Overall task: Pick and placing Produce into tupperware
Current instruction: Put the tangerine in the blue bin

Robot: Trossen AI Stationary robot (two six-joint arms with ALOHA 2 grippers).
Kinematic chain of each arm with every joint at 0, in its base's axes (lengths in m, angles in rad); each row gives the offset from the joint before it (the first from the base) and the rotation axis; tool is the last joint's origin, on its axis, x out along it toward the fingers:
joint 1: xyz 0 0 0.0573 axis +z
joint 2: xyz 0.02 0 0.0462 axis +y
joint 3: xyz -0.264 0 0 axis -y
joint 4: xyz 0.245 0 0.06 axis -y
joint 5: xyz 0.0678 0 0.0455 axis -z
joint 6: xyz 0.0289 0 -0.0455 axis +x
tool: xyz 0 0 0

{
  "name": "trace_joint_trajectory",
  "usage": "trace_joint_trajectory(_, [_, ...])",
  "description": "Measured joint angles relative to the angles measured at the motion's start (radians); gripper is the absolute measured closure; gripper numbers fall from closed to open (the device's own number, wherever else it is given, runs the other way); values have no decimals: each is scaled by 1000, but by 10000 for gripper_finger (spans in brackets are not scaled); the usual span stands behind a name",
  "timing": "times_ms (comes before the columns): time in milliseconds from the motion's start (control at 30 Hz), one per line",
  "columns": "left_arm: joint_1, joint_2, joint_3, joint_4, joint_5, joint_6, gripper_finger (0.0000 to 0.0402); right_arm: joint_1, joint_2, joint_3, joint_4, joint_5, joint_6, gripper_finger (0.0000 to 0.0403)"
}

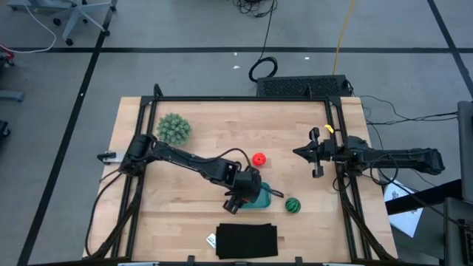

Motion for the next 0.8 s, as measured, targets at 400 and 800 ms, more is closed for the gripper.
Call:
trace_joint_trajectory(400, [-18, 47, 18, 32, -28, 168, 158, 0, 19, 0, -6, 0, 0, 403])
trace_joint_trajectory(800, [-19, 98, 18, 54, -78, 257, 158, 0, 31, 0, -2, 0, 0, 403])
